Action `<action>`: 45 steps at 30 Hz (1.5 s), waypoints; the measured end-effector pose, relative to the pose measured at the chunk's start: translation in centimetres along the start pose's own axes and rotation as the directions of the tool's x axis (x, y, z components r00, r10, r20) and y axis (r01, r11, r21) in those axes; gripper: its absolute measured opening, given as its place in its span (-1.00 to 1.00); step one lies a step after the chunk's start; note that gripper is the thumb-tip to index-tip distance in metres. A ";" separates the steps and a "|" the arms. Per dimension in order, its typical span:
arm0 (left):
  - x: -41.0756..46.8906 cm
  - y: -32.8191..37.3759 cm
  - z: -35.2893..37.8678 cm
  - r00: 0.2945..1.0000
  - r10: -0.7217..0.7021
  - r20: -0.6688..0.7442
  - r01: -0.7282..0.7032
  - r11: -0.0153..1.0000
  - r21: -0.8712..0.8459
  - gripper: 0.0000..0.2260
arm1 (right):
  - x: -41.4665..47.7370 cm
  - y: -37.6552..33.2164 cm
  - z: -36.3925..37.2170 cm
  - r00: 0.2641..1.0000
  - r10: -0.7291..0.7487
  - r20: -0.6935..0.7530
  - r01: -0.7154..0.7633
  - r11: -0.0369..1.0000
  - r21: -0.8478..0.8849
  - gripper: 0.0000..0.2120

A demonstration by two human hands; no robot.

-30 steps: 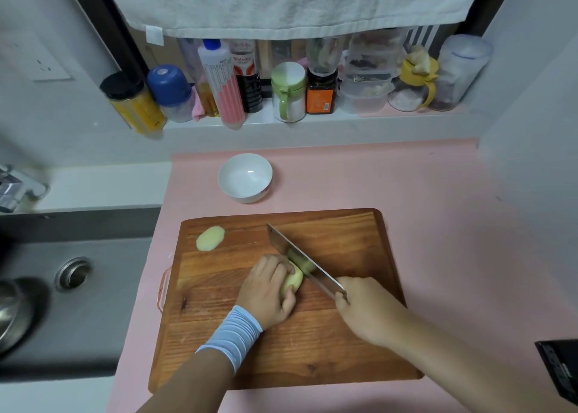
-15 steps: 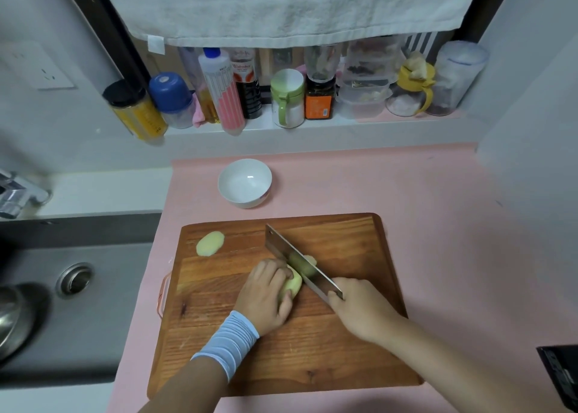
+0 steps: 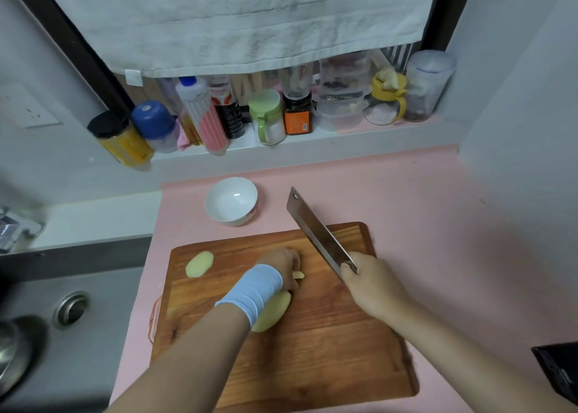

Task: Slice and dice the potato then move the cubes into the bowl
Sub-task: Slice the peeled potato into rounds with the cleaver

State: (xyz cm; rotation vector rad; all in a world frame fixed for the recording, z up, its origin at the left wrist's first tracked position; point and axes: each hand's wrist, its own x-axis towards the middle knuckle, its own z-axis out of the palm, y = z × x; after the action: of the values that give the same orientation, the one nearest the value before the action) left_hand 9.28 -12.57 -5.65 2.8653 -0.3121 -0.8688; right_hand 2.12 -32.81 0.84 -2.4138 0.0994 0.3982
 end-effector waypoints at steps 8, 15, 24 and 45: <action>1.8 -1.9 -0.1 0.991 -0.037 -0.132 -0.004 0.953 -0.301 -0.93 | 1.0 0.7 -0.1 1.000 0.025 0.013 -0.025 1.000 0.016 -0.68; 2.1 -3.5 -0.8 0.960 -0.105 -0.260 0.029 0.959 -0.281 -0.62 | 2.0 -0.6 0.8 0.997 0.004 0.077 -0.002 1.000 -0.025 -0.70; -8.5 -4.9 3.8 0.746 0.183 -0.640 -0.374 0.911 -0.175 -0.89 | -1.2 -2.7 2.6 0.980 -0.160 0.122 0.179 0.971 -0.160 -0.78; -8.2 -4.3 9.4 0.598 0.163 -0.785 -0.406 0.906 -0.122 -0.79 | -7.1 -4.5 4.0 0.973 -0.189 0.136 0.223 0.921 -0.320 -0.79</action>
State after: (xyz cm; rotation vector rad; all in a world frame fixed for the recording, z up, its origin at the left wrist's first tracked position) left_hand -1.94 -7.06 -9.85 2.4916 -0.4677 0.3712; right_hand -4.88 -27.03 2.88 -2.6952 -0.2897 0.4707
